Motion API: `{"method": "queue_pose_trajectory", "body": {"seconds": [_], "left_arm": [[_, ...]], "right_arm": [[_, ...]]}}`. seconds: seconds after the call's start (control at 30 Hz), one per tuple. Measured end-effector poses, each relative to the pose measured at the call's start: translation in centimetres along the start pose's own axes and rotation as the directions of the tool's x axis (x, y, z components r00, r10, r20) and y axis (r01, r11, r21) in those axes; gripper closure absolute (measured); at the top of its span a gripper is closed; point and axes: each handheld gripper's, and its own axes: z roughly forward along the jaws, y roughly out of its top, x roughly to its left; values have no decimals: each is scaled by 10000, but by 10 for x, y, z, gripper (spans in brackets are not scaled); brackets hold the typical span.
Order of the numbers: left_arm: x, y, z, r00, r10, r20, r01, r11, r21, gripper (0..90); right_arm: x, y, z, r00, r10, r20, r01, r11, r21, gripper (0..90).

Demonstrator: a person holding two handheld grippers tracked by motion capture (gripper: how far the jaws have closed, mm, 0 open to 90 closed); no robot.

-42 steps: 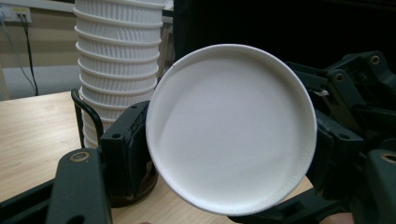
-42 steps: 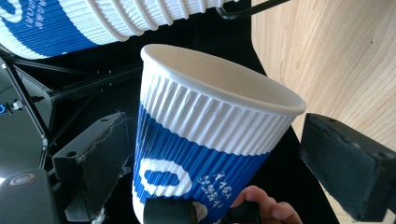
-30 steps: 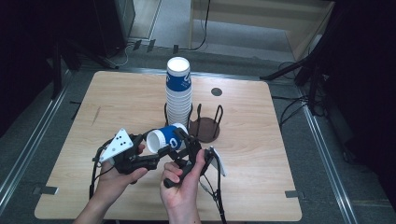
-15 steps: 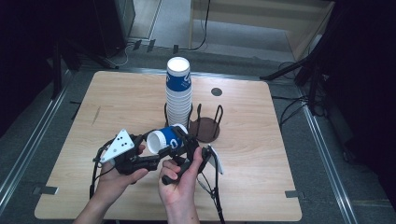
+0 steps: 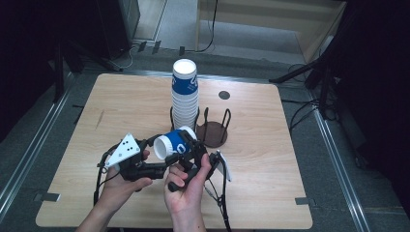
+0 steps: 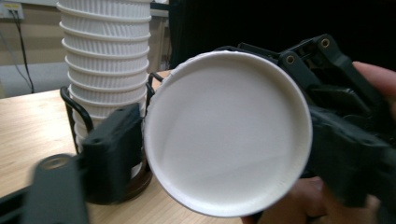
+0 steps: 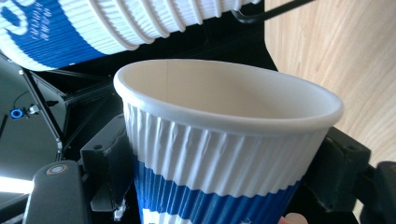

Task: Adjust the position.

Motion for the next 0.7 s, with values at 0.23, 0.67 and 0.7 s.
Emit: {"method": "queue_pose_trajectory", "body": {"seconds": [0.23,0.67,0.7], "left_arm": [[0,2,-4,9999,-69,-99,67,9998,-188,91],[3,4,-11,9982,-329,-507,292,9969,-731,74],[3,4,-11,9981,-296,-544,259,9974,-670,75]], "right_arm": [[1,1,-1,9998,-186,-90,185,9997,-149,207],[3,6,-7,9959,-895,-107,886,9938,-665,216],[4,6,-7,9953,-960,-117,949,9929,-715,216]]}}
